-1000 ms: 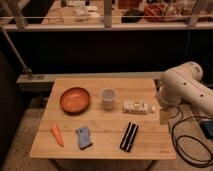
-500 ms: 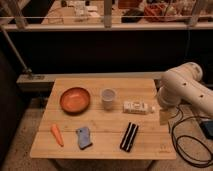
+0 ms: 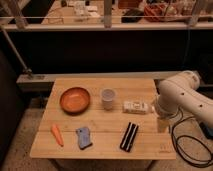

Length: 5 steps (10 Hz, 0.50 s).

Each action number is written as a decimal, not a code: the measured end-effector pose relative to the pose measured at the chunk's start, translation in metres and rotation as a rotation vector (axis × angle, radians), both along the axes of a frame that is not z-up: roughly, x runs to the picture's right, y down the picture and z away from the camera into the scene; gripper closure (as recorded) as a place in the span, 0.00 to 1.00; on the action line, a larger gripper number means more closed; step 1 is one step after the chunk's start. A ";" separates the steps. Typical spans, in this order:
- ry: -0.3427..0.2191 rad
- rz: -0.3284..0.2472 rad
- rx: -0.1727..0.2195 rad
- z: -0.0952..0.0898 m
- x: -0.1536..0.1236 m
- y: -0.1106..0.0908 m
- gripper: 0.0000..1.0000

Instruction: Push the eraser across the table

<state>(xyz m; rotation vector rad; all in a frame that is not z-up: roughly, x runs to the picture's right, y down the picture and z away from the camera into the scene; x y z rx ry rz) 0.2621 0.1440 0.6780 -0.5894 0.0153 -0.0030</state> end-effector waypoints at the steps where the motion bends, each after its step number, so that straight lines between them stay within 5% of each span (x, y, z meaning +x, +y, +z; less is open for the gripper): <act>1: -0.004 -0.004 -0.004 0.000 -0.002 0.004 0.20; 5: -0.014 -0.011 -0.018 -0.003 -0.007 0.023 0.20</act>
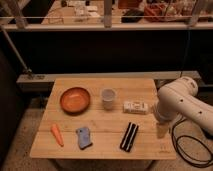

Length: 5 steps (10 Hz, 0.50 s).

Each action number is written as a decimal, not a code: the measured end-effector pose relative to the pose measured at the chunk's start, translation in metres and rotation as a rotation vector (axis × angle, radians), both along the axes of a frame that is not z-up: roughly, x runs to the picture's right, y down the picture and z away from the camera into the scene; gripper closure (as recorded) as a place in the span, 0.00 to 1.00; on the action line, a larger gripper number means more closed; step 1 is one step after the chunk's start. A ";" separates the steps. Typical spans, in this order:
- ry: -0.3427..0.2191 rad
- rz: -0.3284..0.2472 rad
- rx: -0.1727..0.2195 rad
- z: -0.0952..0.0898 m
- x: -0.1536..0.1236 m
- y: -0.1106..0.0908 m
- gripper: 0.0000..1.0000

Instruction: Push the eraser across the table

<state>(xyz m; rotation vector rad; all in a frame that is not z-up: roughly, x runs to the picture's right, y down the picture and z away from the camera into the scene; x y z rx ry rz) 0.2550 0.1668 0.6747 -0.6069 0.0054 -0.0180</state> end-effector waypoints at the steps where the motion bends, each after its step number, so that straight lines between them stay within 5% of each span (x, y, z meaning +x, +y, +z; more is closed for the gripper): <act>1: -0.005 -0.003 -0.004 0.002 -0.003 0.001 0.20; 5: -0.009 -0.008 -0.021 0.003 -0.004 0.019 0.20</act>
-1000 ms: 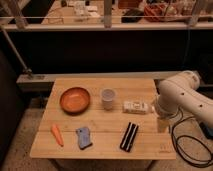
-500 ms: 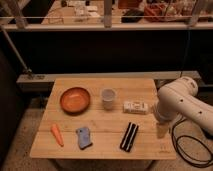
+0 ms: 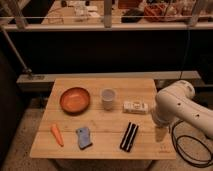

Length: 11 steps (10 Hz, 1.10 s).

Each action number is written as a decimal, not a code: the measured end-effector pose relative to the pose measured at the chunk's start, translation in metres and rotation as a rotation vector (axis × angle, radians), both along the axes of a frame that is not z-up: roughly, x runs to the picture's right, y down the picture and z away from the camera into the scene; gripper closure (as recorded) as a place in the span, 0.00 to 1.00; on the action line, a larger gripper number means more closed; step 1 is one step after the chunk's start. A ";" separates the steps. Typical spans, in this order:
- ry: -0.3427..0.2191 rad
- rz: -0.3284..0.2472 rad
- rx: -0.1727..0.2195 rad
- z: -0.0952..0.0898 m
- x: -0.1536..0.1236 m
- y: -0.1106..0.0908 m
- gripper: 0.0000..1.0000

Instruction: Push the eraser across the table

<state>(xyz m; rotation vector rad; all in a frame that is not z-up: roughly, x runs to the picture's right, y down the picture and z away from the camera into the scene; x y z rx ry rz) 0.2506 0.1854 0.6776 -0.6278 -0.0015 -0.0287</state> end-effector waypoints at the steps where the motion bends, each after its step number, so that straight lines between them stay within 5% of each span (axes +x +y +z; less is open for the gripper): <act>1: -0.002 -0.001 -0.003 0.001 -0.001 0.001 0.20; 11: -0.022 -0.002 -0.037 0.007 -0.006 0.026 0.20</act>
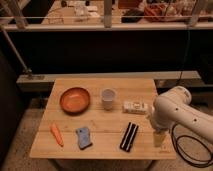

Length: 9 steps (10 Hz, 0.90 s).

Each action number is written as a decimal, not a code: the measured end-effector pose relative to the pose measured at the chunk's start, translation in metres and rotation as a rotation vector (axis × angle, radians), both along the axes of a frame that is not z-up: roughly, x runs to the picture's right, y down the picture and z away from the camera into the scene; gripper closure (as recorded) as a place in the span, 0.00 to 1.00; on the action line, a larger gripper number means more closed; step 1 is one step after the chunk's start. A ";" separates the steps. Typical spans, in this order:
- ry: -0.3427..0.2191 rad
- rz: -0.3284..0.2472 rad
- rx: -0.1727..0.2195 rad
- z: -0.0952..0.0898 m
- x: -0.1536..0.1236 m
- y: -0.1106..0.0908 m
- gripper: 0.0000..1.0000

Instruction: Push the eraser across the table

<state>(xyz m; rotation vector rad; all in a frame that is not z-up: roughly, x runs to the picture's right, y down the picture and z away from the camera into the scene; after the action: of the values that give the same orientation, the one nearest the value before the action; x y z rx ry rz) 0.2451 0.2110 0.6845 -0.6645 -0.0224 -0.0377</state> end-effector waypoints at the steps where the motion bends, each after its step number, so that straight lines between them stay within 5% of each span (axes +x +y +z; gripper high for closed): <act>1: -0.002 0.000 -0.003 0.000 0.000 0.002 0.20; 9: -0.011 0.005 -0.030 0.000 0.005 0.021 0.20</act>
<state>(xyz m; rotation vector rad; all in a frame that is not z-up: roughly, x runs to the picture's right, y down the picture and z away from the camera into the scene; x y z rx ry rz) 0.2498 0.2318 0.6844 -0.6942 -0.0350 -0.0358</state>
